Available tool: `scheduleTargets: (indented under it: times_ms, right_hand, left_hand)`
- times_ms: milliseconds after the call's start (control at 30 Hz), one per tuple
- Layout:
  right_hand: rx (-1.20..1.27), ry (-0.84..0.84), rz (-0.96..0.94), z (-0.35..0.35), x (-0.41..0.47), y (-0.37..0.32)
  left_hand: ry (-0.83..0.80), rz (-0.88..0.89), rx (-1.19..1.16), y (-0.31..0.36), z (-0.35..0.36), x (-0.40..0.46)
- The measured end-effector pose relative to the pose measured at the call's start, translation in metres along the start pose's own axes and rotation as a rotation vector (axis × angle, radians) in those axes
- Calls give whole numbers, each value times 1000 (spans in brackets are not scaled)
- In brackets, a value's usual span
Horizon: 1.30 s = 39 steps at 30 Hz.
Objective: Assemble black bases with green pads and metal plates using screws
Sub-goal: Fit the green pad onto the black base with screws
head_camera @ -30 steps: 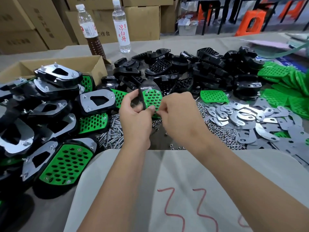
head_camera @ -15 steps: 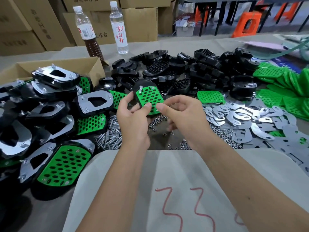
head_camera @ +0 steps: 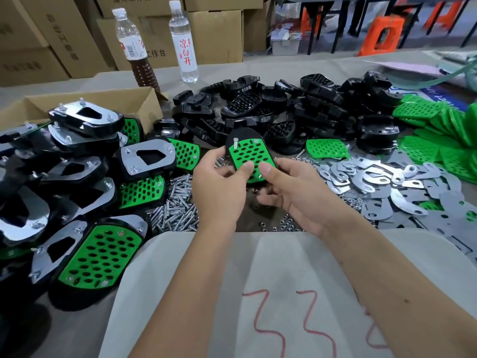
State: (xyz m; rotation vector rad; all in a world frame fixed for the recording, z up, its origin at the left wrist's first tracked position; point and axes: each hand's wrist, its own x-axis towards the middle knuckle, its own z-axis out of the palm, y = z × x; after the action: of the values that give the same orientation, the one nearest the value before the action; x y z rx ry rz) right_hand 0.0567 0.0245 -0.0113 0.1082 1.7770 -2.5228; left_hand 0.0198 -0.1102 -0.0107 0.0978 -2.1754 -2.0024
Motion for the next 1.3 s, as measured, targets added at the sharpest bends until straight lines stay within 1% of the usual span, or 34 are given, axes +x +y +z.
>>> scheduleTargets:
  times_ms: [100, 233, 400, 500, 600, 633, 733, 833, 900, 967, 1067, 1200, 1300]
  right_hand:
    - [6, 12, 42, -1, 1, 0]
    - [54, -11, 49, -2, 0, -2]
    - [70, -8, 73, -4, 0, -2]
    - [47, 22, 46, -3, 0, 0]
    - [66, 35, 25, -2, -1, -1]
    - [35, 46, 3, -2, -1, 0]
    - [-163, 70, -78, 1, -3, 2]
    - [-273, 60, -89, 0, -3, 3]
    - [-283, 37, -50, -3, -3, 3]
    - [-306, -15, -54, -4, -5, 4]
    - [-363, -83, -91, -2, -6, 6]
    - [-363, -72, -93, -2, -6, 6]
    - [-404, -56, -129, -2, -6, 8]
  left_hand:
    - [0, 0, -4, -5, 5, -2]
    - [10, 29, 28, -5, 6, -3]
    - [-14, 7, 22, -5, 5, -3]
    - [-19, 7, -22, -3, 6, -5]
    - [-44, 42, -45, -1, 6, -5]
    - [-43, 39, -66, 0, 6, -5]
    - [-40, 32, -90, 2, 4, -6]
    - [-48, -48, -151, 7, 1, -6]
    - [-83, -130, -162, 13, -2, -3]
    - [-100, -162, -137, 17, -5, -1]
    - [-111, -165, -140, 19, -10, 1]
    - [-138, -115, -134, 20, -11, 1]
    - [-135, -130, -140, 16, -8, 2]
